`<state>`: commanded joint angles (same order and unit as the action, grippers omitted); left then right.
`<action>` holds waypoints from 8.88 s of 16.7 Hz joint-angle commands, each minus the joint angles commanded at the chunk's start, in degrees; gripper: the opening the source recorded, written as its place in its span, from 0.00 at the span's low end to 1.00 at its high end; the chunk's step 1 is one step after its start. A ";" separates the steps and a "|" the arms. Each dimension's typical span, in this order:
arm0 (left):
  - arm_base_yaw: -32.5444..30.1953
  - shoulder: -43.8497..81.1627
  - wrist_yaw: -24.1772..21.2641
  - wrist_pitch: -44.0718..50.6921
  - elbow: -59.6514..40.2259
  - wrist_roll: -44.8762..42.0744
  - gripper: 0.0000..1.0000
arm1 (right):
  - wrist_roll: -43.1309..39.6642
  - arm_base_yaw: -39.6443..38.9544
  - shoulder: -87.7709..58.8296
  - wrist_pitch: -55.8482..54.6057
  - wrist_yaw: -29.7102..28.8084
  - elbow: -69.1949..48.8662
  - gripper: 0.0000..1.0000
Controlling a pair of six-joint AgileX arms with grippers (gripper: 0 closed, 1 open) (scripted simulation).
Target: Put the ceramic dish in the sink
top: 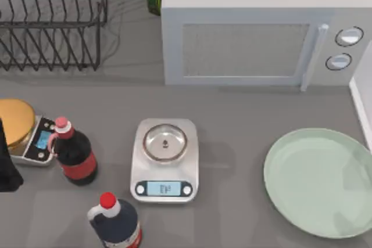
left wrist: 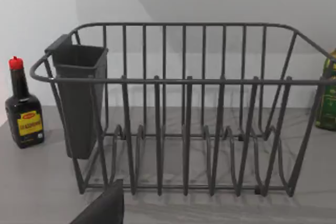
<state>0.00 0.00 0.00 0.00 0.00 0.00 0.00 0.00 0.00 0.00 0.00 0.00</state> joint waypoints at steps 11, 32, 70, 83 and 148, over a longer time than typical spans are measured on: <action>0.00 0.00 0.00 0.00 0.00 0.00 1.00 | 0.00 0.00 0.00 0.00 0.00 0.00 1.00; 0.00 0.00 0.00 0.00 0.00 0.00 1.00 | 8.77 -8.57 -21.77 14.61 -0.01 -18.27 1.00; 0.00 0.00 0.00 0.00 0.00 0.00 1.00 | 37.21 -36.25 -115.36 39.72 -0.09 -65.08 1.00; 0.00 0.00 0.00 0.00 0.00 0.00 1.00 | 37.21 -36.25 -115.36 39.72 -0.09 -65.08 0.02; 0.00 0.00 0.00 0.00 0.00 0.00 1.00 | -3.33 4.74 -155.36 100.82 -0.54 -166.36 0.45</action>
<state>0.00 0.00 0.00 0.00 0.00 0.00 -3.33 4.74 -155.36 100.82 -0.54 -166.36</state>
